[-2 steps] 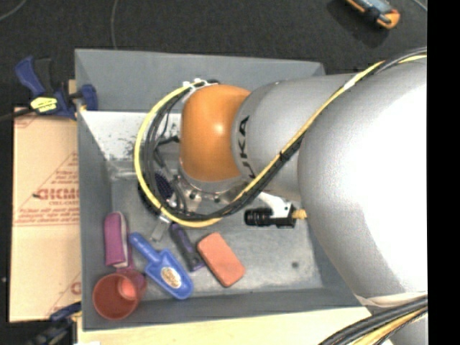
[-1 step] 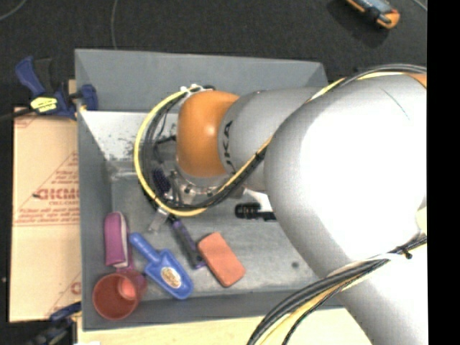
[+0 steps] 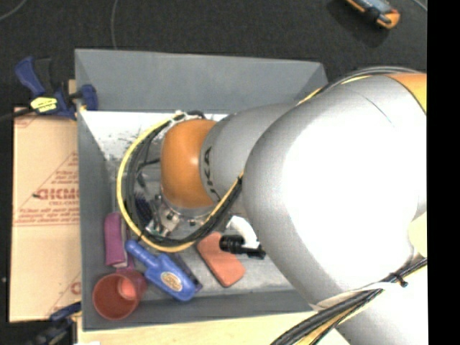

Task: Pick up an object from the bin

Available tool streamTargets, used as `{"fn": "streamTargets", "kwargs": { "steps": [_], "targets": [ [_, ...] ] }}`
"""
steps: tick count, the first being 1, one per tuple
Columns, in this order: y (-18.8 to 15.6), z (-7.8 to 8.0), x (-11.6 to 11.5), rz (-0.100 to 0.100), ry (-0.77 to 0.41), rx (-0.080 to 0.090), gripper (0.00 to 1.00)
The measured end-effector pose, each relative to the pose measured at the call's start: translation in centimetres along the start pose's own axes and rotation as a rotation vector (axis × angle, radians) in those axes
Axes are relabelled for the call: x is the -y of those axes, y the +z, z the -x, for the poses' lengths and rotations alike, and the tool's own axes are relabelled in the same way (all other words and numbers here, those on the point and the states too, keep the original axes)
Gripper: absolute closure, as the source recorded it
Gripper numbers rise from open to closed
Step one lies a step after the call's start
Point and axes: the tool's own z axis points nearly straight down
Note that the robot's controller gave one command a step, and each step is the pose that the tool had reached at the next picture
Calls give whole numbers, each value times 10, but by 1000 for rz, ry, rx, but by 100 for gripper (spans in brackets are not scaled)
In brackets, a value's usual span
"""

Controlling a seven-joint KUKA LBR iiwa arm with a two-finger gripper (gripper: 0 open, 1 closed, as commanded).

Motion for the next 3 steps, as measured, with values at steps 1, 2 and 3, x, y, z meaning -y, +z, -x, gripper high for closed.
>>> {"fn": "streamTargets", "kwargs": {
  "steps": [1,2,3],
  "targets": [
    [0,0,0,0,1,0,100],
    [-10,0,0,2,2,-1,100],
    [-19,0,1,0,1,-1,100]
  ]
}}
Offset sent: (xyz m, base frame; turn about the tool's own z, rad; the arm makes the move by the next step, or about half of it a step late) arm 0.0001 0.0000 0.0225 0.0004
